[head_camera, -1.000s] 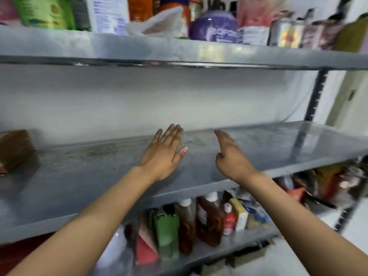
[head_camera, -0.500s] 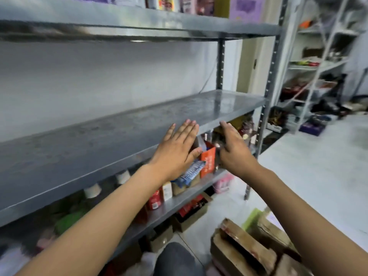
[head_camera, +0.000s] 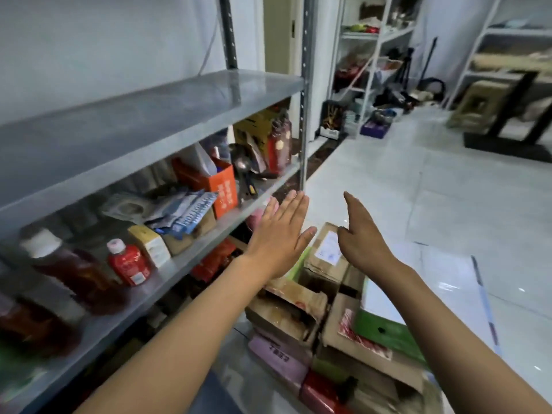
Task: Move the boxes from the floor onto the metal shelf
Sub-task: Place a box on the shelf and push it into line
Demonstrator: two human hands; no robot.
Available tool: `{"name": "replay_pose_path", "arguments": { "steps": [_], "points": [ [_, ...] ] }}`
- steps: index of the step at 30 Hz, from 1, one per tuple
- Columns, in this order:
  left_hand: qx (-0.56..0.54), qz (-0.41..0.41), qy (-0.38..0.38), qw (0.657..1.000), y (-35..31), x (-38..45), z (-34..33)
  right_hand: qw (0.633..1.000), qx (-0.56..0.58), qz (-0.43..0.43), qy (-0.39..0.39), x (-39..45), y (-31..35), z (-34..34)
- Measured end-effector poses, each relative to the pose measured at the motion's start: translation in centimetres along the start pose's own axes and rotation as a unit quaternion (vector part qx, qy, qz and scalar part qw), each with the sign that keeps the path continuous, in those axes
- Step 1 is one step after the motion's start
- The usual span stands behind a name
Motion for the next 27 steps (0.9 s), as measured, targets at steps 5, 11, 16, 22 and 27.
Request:
{"name": "replay_pose_path", "arguments": {
  "steps": [5,11,16,22,27],
  "points": [
    [-0.025,-0.026,0.057,0.998,-4.0,1.0,-5.6,0.997,0.019,-0.075,0.010,-2.9,-7.8,-0.3],
    [-0.055,-0.046,0.133,0.988,-8.1,1.8,-10.3,0.988,0.021,-0.150,0.007,-5.7,-14.9,-0.3],
    [-0.028,-0.113,0.172,0.978,-12.3,1.8,-13.2,0.975,-0.062,-0.214,0.015,-7.8,-19.9,0.8],
    [-0.014,-0.124,0.196,0.973,-14.3,3.1,-15.6,0.957,-0.115,-0.264,0.029,-9.4,-24.2,1.2],
    [-0.073,-0.119,0.277,0.951,-15.9,3.9,-18.5,0.942,-0.175,-0.287,0.003,-10.8,-27.4,2.6]
  ]
}}
Point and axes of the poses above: each hand's wrist, its own x-axis towards the middle knuckle, its own z-axis out of the back of the hand, y = z × x, the point moved 8 cm from there along x, towards the middle knuckle, and after that the axes turned 12 degrees about y, right-handed, at the moved point
